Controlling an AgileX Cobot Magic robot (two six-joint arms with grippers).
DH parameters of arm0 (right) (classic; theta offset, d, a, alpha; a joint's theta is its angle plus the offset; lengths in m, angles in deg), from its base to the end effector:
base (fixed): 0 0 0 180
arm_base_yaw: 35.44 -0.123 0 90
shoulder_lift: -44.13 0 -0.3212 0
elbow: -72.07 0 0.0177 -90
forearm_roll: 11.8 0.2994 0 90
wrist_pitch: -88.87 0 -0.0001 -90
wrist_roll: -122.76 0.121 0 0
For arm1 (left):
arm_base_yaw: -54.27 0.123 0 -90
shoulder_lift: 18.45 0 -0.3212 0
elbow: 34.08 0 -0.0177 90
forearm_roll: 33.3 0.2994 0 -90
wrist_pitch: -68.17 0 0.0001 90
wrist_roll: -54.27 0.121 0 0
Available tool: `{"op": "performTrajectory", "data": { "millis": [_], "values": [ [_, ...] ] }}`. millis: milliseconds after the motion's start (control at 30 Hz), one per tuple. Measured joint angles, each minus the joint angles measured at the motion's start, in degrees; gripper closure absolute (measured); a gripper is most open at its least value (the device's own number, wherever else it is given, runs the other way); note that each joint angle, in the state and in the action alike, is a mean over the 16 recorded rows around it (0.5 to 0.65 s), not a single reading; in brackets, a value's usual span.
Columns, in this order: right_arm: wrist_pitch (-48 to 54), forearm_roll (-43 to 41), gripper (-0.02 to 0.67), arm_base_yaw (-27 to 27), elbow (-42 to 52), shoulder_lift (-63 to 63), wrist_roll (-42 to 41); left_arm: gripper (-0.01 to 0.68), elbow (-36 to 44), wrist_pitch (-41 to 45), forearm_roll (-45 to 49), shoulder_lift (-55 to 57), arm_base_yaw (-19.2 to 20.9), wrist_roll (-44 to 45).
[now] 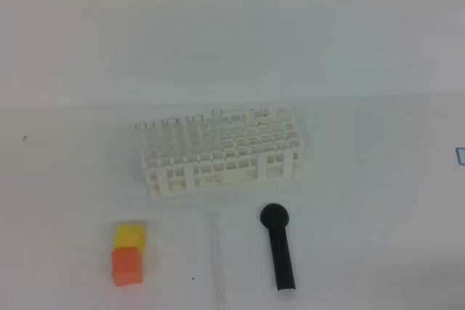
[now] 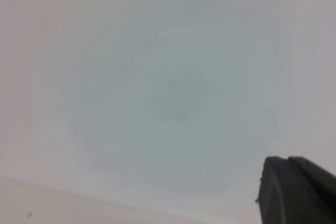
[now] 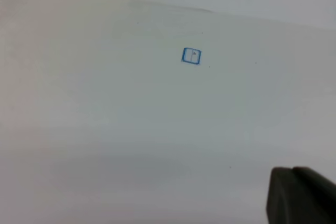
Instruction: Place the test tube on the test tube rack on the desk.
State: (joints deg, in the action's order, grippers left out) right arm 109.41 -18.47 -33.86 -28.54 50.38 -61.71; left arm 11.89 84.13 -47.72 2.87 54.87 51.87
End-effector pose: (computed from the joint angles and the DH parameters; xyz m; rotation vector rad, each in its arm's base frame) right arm 0.0939 -0.0075 0.1649 -0.1194 1.8510 -0.1872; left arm 0.0900 -0.0074 0.3868 -0.1571 1.4421 -0.2737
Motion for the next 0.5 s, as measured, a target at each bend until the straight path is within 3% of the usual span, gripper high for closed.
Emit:
{"op": "performTrajectory", "data": {
  "millis": [233,500],
  "values": [
    [0.0,0.0,0.65,0.0,0.0,0.0,0.0,0.673,-3.3,1.1,-2.6,2.9,-2.2,4.0],
    [-1.2,0.4,0.65,0.0,0.1,0.0,0.2,0.673,-9.4,12.0,-3.9,11.8,-9.6,7.6]
  ]
}}
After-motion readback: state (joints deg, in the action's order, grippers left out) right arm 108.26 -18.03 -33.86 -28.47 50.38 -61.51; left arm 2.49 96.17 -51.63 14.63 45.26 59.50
